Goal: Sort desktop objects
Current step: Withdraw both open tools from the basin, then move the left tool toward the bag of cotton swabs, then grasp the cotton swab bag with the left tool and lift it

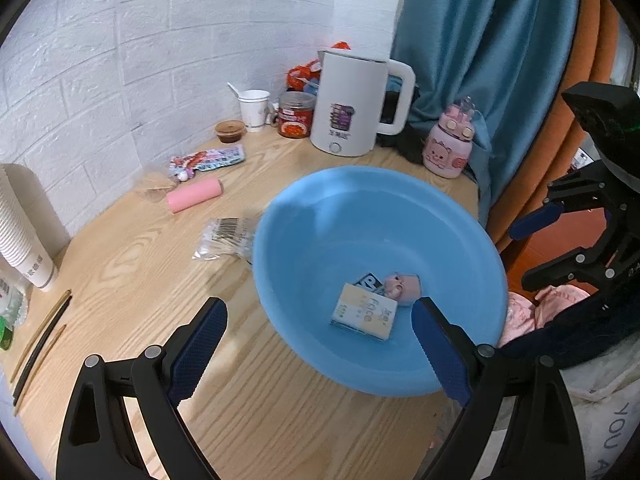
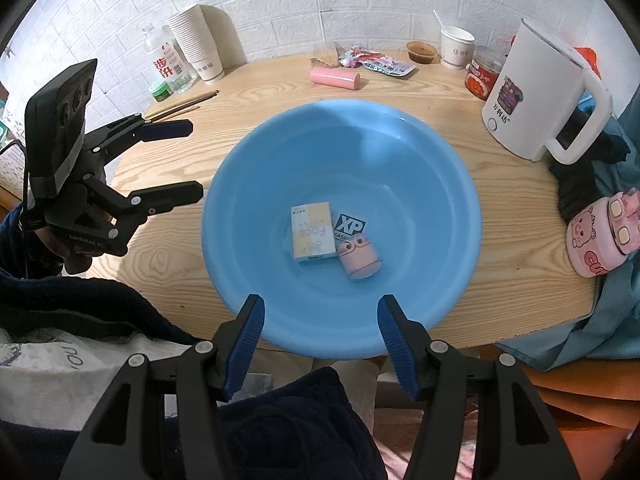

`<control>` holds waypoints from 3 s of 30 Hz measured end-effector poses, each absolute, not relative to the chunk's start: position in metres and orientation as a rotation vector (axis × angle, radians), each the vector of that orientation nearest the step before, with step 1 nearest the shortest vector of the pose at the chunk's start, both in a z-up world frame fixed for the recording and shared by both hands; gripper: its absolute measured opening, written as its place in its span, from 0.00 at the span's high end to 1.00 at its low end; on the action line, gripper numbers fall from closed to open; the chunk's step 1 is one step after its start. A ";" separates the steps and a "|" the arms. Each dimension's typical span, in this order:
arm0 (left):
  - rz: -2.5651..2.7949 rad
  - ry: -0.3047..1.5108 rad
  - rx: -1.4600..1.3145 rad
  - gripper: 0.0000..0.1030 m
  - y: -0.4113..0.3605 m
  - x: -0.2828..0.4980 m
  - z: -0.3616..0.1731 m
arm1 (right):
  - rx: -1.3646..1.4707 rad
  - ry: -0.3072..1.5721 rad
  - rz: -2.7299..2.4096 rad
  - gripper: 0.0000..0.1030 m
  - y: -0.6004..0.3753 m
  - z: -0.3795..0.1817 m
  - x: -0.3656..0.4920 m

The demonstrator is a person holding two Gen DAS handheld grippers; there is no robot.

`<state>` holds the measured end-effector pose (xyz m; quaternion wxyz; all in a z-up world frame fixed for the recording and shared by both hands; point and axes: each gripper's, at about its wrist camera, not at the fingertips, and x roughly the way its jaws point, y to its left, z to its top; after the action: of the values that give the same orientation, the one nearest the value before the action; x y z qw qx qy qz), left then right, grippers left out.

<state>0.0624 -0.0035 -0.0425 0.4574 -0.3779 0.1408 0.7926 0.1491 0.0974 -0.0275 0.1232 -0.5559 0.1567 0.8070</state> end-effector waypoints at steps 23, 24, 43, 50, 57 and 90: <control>2.240 0.227 -1.007 0.08 -0.027 -0.032 -0.042 | -1.560 0.254 2.459 0.18 0.187 0.015 0.098; 2.248 0.220 -1.024 0.08 -0.025 -0.037 -0.044 | -1.560 0.244 2.462 0.17 0.193 0.015 0.093; 2.274 0.223 -1.191 0.00 0.017 -0.090 -0.075 | -1.559 0.107 2.607 0.15 0.296 -0.023 -0.047; 2.195 0.247 -1.267 0.00 0.034 -0.114 -0.112 | -1.610 0.217 2.552 0.15 0.338 -0.064 -0.085; 1.992 0.277 -1.266 0.00 0.049 -0.131 -0.141 | -1.671 0.180 2.554 0.15 0.350 -0.085 -0.098; 1.587 0.619 -1.040 0.00 0.101 -0.127 -0.180 | -1.760 0.186 2.531 0.15 0.353 -0.119 -0.122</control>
<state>-0.1265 0.1015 -0.1799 0.5420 -0.4380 0.2605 0.6682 -0.1218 0.3532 -0.1186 0.0267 -0.5697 0.0603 0.8192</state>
